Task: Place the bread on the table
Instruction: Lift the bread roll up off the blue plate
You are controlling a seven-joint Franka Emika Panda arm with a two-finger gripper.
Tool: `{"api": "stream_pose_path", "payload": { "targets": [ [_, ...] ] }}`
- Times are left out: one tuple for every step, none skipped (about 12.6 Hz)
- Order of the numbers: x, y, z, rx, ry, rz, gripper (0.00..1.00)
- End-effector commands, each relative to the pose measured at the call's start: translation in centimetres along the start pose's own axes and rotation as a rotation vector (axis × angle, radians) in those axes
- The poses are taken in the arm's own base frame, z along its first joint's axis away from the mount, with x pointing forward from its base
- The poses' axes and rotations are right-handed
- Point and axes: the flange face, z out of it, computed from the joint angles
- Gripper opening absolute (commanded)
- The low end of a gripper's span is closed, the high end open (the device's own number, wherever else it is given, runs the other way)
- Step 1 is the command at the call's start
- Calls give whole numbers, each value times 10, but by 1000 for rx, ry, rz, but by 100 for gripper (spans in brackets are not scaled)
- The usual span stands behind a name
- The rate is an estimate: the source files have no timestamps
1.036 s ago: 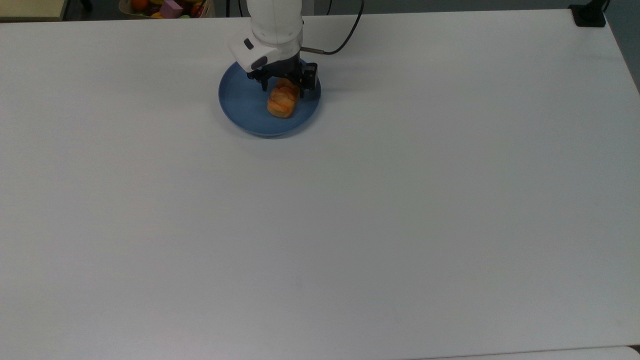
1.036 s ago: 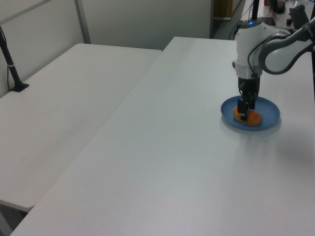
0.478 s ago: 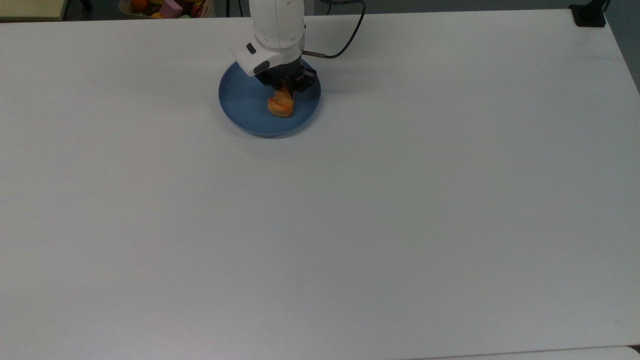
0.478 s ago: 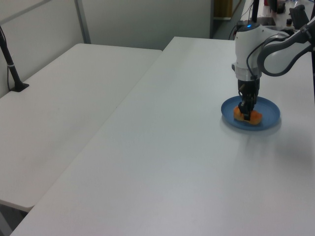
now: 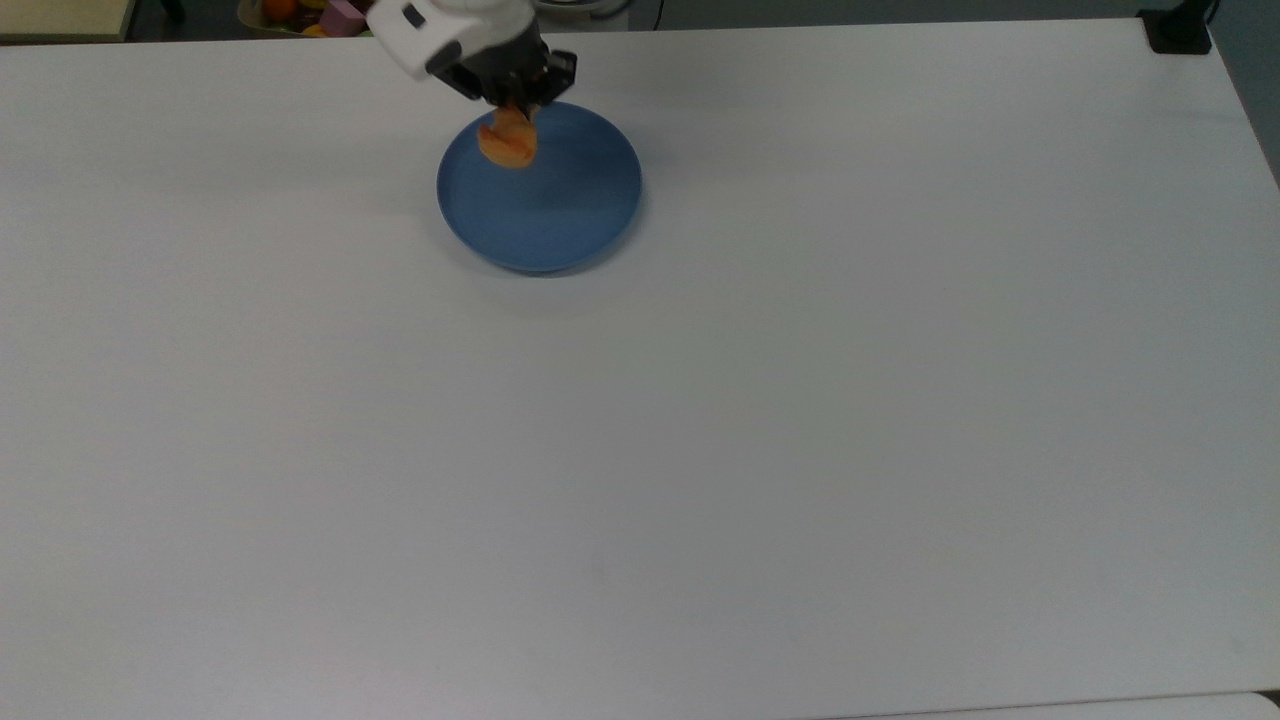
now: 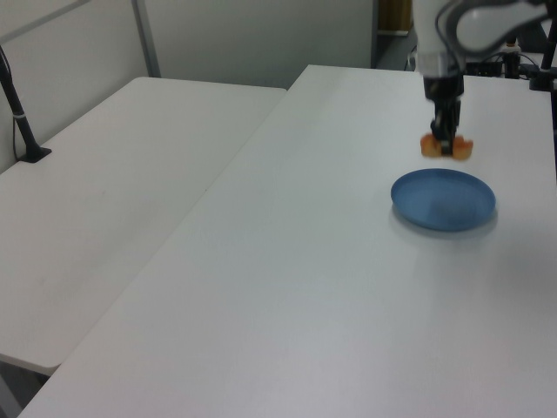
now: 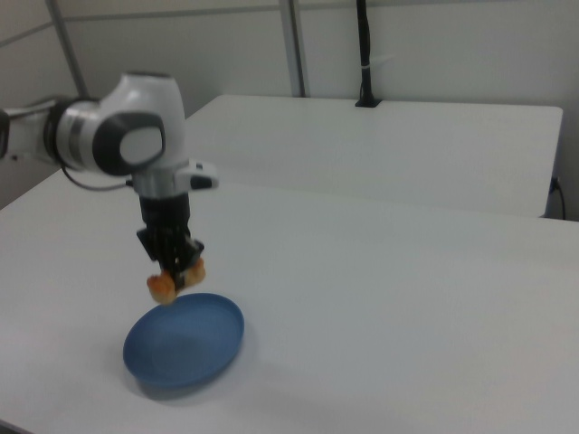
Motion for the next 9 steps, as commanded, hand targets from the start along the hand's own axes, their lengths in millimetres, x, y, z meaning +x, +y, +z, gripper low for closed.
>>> {"api": "stream_pose_path", "payload": {
  "targets": [
    [-3, -10, -75, 23, 11, -80, 0],
    [-4, -20, -96, 20, 29, -103, 0],
    [-4, -25, -111, 18, 53, -111, 0],
    [-1, -36, -116, 15, 61, -128, 0],
    [5, -50, -121, 11, 72, -144, 0],
    [11, -70, -122, 3, 75, -169, 0],
    [17, -88, -117, -2, 70, -177, 0],
    [22, -102, -115, -4, 70, -175, 0],
    [30, -127, -109, -8, 72, -173, 0]
  ]
}}
